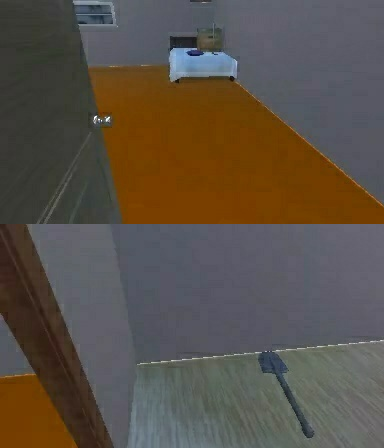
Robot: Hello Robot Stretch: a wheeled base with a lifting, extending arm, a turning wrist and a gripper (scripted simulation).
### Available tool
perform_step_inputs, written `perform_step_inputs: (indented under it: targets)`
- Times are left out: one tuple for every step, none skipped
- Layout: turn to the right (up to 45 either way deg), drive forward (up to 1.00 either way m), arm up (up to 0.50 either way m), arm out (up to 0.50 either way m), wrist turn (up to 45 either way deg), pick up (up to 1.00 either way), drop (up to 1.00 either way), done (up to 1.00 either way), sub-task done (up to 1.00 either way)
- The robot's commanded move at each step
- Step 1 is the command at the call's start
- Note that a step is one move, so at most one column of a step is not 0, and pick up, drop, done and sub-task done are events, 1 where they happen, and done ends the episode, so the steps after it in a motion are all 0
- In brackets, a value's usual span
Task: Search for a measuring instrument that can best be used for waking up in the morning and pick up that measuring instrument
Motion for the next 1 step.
perform_step_inputs:
  targets:
    - [0.0,0.90,0.00,0.00,0.0,0.00,0.00,0.00,0.00]
